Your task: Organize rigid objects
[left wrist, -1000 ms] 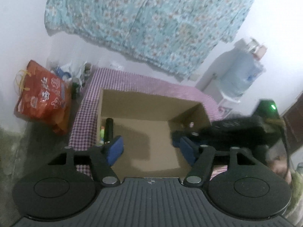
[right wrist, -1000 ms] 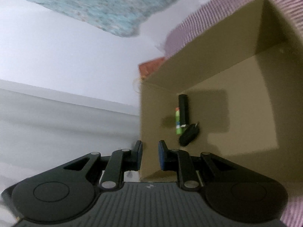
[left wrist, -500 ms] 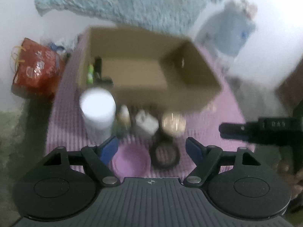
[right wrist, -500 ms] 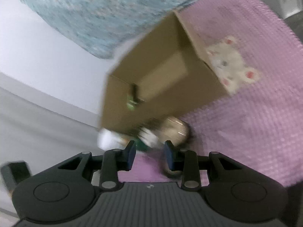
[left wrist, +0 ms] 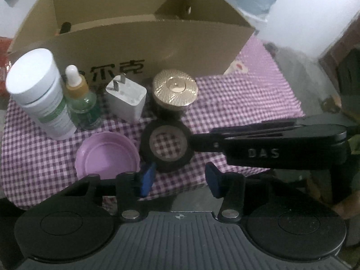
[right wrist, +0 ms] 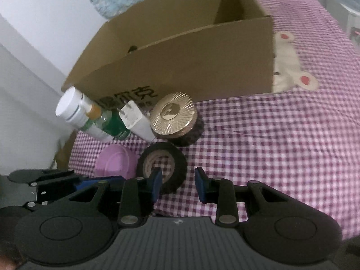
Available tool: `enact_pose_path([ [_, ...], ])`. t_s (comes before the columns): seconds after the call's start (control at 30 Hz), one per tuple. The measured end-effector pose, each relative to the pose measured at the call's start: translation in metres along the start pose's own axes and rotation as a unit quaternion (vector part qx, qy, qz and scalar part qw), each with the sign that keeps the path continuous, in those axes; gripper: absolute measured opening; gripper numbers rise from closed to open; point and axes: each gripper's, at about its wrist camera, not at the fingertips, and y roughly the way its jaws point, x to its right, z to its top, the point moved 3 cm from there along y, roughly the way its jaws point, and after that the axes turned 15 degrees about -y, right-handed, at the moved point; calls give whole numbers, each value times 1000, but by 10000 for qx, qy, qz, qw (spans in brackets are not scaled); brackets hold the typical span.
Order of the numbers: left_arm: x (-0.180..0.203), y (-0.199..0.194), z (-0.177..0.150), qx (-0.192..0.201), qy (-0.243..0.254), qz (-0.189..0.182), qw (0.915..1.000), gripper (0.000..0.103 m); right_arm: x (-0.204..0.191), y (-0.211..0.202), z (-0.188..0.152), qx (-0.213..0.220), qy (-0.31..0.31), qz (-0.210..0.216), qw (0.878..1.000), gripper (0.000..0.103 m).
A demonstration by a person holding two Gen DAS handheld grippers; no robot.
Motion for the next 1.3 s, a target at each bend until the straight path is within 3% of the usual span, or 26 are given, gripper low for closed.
enact_pose_path([
  [0.53,9,22,8,-285,229,76,9993,44,2,32,8,-248,-369,95,9990,23],
  [0.9,45,37,6,-485,698,-268,9960,44,39,-4,-8,-181,21,-109,9998,23],
  [1.13,57,34,3,-323,1100,-205,9932,47,59,-19,-21,-77,233,-151,9996,22],
  [1.3,60,36,6,-318,1396,-98,9896,56,58,-21,-22,-40,248,-130,9996,22],
])
